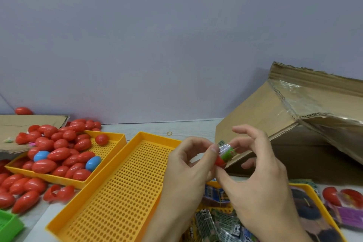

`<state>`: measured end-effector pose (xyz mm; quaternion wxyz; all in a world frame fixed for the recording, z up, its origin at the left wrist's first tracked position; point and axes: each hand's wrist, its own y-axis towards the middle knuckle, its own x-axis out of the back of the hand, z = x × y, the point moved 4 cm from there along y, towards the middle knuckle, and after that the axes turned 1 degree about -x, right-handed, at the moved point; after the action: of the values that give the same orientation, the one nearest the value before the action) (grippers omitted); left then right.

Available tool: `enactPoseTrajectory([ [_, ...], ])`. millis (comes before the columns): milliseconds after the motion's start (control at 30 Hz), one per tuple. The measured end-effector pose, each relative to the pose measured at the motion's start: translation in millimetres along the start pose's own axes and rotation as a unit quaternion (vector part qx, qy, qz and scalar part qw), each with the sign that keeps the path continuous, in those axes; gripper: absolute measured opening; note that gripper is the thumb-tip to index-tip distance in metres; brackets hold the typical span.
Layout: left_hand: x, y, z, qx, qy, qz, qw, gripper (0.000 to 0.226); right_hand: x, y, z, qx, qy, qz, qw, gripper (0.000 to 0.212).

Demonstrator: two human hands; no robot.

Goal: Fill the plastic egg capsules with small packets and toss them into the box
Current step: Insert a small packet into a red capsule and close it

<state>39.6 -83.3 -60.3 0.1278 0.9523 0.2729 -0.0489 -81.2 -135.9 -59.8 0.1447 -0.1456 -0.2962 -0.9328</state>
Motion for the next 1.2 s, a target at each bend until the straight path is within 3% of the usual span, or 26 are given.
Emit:
enactPoseTrajectory([
  [333, 3, 1, 3, 0.003, -0.009, 0.003, 1.0, 0.023, 3, -2, 2, 0.03, -0.01, -0.029, 0.999, 0.075],
  [533, 2, 1, 3, 0.003, -0.024, 0.008, 1.0, 0.019, 2, -2, 2, 0.038, -0.016, -0.035, 0.999, 0.076],
  [667, 2, 1, 5, 0.025, -0.058, 0.02, 0.998, 0.03, 2, -2, 3, 0.04, -0.012, -0.026, 0.999, 0.075],
  [767, -3, 1, 3, 0.042, -0.073, 0.04, 0.996, 0.021, 2, -2, 4, 0.04, -0.006, -0.022, 0.999, 0.071],
  [1200, -7, 0, 8, 0.078, -0.088, 0.056, 0.991, 0.028, 3, -2, 2, 0.024, 0.004, -0.017, 1.0, 0.069],
])
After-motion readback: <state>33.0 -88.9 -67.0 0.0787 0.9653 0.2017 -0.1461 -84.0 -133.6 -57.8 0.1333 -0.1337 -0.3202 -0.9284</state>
